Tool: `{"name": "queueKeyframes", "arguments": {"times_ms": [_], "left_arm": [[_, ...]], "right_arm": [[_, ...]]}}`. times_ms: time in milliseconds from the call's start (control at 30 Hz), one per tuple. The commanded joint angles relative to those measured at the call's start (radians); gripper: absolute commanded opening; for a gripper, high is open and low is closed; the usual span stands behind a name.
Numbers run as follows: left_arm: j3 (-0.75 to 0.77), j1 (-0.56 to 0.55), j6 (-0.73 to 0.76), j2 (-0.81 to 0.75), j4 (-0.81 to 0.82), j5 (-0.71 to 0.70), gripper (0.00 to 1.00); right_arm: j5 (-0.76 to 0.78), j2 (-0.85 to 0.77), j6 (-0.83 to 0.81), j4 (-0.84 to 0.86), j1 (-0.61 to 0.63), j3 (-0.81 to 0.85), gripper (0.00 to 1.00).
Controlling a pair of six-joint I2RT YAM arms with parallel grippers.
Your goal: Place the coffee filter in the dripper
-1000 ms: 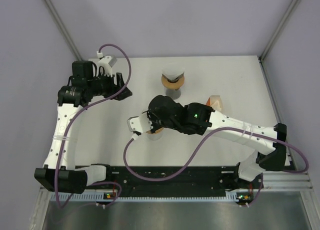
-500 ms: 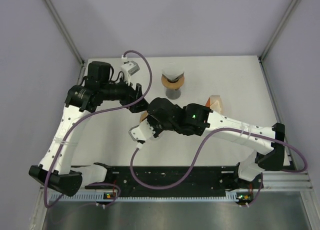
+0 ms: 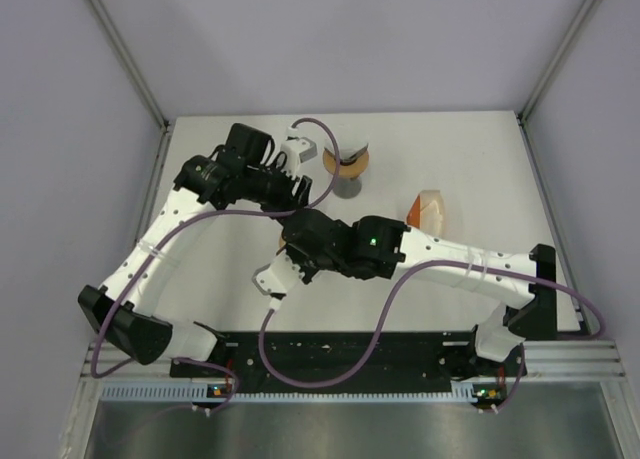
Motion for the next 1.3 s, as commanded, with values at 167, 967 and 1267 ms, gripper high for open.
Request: {"name": "queueKeyframes", "arguments": {"times_ms": [167, 967, 1267], "left_arm": [[0.038, -0.015, 0.073, -0.041, -0.033, -0.22, 0.36], [-0.105, 0.002, 0.051, -0.124, 0.044, -0.169, 0.0], [-0.132, 0.017, 0.037, -0.136, 0.074, -0.117, 0.0]], "right_arm": [[0.041, -0.004, 0.005, 0.006, 0.01, 0.002, 0.0], [-0.119, -0.156, 0.209, 0.193, 0.007, -0.171, 0.25], [-0.388, -0.307, 0.486, 0.419, -0.077, -0.268, 0.58]]}}
